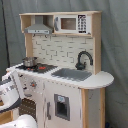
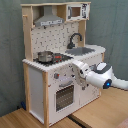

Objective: Play with the kitchen

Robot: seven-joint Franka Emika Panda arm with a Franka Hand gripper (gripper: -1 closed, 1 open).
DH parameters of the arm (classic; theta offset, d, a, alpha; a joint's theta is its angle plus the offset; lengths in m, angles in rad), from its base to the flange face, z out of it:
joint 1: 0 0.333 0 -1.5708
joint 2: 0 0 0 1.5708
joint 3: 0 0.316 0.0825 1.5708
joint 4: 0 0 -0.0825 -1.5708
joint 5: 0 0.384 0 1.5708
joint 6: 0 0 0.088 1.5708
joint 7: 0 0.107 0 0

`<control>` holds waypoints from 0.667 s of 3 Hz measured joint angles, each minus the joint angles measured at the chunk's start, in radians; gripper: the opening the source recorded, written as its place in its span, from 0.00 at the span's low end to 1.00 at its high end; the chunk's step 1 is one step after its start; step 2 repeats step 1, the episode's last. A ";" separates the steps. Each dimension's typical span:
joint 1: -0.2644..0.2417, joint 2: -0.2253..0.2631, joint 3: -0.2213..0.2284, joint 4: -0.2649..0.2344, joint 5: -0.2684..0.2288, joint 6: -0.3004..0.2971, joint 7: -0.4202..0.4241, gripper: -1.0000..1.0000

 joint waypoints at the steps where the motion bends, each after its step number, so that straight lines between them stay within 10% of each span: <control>1: 0.061 0.004 0.003 -0.036 0.001 -0.077 0.001 1.00; 2: 0.061 0.004 0.003 -0.036 0.001 -0.077 0.001 1.00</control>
